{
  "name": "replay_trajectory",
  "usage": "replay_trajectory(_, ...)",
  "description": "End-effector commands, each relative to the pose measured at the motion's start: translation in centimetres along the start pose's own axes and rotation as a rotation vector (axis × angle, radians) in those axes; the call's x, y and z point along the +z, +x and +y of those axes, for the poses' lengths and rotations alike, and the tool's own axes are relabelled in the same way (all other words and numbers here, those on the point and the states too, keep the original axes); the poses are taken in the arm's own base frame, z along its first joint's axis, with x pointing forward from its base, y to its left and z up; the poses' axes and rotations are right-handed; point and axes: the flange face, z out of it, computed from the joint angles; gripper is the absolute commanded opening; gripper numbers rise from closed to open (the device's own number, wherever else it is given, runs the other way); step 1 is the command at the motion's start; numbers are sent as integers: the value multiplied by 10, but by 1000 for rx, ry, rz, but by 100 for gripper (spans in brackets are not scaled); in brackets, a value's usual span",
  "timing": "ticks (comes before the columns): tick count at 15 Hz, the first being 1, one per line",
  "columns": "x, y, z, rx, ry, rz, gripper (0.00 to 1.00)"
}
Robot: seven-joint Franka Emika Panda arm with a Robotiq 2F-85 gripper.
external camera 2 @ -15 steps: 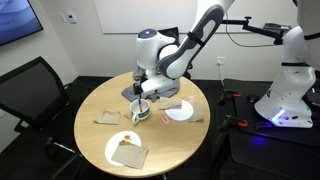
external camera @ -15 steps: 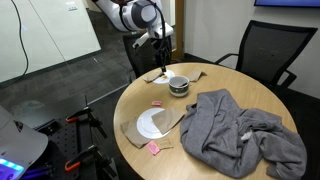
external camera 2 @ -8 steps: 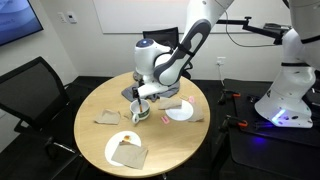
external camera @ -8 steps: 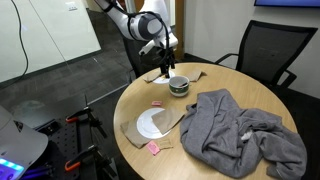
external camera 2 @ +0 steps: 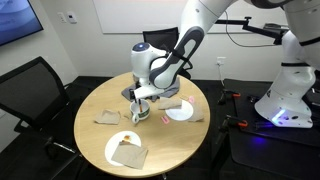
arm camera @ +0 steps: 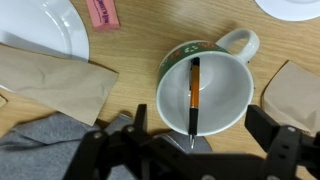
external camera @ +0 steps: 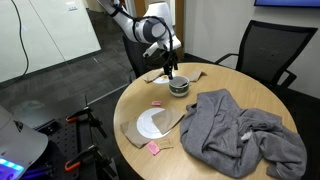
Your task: Remove the pen from the mug and put it on the table
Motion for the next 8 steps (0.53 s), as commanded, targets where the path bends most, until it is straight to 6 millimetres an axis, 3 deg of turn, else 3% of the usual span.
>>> replay_trajectory(1, 0, 1, 0, 0, 0, 0, 100)
replay_trajectory(8, 9, 6, -13, -5, -10, 40, 100)
